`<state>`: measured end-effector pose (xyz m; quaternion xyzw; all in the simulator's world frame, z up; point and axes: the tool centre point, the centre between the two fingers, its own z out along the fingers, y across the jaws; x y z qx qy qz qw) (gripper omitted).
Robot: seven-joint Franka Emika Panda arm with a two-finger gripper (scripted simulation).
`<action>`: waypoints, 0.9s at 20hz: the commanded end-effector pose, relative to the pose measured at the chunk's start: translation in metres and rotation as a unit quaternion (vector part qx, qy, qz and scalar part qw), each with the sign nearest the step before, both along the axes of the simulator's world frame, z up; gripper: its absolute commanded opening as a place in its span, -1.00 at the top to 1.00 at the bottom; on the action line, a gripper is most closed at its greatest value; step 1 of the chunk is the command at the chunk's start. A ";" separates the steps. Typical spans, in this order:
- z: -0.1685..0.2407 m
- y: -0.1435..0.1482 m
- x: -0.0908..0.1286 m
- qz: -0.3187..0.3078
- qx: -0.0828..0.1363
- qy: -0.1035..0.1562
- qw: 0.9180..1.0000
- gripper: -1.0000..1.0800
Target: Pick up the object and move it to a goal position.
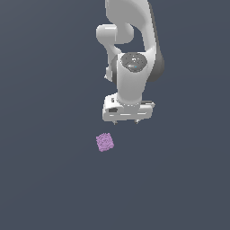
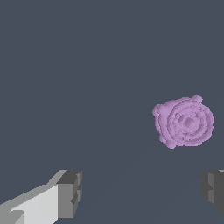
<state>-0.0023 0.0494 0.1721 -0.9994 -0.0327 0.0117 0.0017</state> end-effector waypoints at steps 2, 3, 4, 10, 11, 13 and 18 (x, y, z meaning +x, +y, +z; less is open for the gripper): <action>0.003 0.005 0.000 0.004 -0.001 -0.003 1.000 -0.92; 0.003 0.004 0.000 0.003 -0.001 -0.003 1.000 -0.92; 0.002 0.004 0.000 0.003 -0.001 -0.003 1.000 -0.92; -0.005 -0.006 0.005 0.015 -0.001 -0.003 1.000 -0.92; -0.007 -0.008 0.006 0.019 -0.001 -0.004 1.000 -0.92; -0.012 -0.015 0.009 0.027 0.000 -0.004 1.000 -0.92; -0.029 -0.036 0.017 0.054 0.000 -0.006 0.999 -0.92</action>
